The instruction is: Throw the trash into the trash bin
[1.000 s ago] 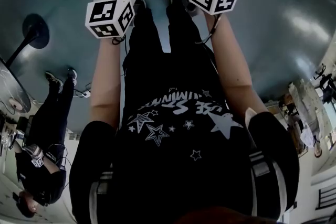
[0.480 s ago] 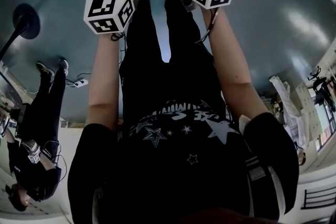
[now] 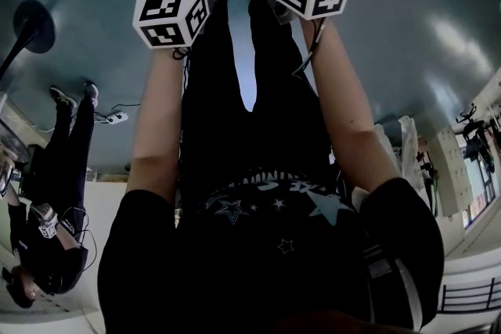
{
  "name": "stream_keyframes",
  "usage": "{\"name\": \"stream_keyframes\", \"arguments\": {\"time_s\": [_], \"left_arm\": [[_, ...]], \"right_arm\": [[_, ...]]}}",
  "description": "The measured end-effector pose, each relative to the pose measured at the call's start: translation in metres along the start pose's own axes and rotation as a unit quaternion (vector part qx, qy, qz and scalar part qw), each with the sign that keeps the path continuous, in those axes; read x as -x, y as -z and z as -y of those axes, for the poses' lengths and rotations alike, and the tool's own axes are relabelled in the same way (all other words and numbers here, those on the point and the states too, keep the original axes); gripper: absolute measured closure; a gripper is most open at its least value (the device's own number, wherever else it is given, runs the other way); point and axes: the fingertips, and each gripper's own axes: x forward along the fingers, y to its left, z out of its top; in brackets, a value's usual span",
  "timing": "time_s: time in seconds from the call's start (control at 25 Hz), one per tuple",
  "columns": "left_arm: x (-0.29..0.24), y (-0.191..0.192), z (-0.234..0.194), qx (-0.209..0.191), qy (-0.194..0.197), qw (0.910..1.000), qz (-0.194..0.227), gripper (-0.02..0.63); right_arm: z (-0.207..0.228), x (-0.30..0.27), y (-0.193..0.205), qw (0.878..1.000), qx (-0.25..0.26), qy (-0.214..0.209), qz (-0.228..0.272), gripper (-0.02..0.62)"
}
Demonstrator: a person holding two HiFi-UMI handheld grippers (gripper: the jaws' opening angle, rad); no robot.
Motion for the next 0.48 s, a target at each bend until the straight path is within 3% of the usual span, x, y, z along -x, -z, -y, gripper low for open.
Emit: {"name": "stream_keyframes", "arguments": {"time_s": [0.48], "left_arm": [[-0.021,0.053,-0.014,0.026,-0.017,0.9986,-0.044,0.595]], "right_arm": [[0.026,-0.024,0.044,0.999,-0.021,0.015,-0.043,0.272]]}}
